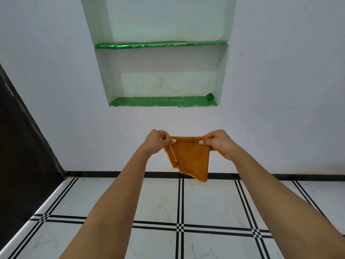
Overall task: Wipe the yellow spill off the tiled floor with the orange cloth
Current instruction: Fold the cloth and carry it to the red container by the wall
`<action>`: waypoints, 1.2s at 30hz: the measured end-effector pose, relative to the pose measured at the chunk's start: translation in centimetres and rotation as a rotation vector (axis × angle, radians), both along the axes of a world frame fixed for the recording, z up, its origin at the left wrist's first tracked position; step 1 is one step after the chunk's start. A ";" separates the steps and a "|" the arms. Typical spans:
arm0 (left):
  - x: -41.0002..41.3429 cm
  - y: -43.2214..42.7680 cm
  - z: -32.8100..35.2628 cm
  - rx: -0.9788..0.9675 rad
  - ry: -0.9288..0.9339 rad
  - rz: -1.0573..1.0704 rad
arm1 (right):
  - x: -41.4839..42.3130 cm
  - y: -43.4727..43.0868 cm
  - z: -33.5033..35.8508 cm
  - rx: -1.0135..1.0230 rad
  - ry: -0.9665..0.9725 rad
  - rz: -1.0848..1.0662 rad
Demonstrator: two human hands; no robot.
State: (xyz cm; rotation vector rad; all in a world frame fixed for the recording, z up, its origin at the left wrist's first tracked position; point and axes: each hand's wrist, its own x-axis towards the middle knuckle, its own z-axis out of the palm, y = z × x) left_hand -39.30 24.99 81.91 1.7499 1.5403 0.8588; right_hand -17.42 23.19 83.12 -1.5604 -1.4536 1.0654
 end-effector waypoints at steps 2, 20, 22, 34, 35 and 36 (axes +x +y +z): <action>-0.3 -0.3 0.2 -0.002 -0.083 -0.028 | 0.1 -0.3 0.6 0.014 0.004 0.007; -0.2 -0.9 -0.3 -0.530 -0.632 0.143 | -1.0 -1.3 -2.4 -0.266 0.522 0.158; -0.5 -1.6 -0.7 -0.566 -0.642 0.037 | -1.0 -1.5 -1.6 -0.249 0.464 0.127; -0.5 -3.1 -3.4 -0.472 -0.603 -0.093 | -1.7 -1.3 0.2 -0.242 0.417 0.060; -0.7 -3.1 -3.5 -0.429 -0.626 -0.066 | -1.6 -1.3 0.2 -0.248 0.408 0.061; -0.9 -3.1 -3.5 -0.391 -0.650 -0.046 | -1.5 -1.4 0.2 -0.256 0.397 0.070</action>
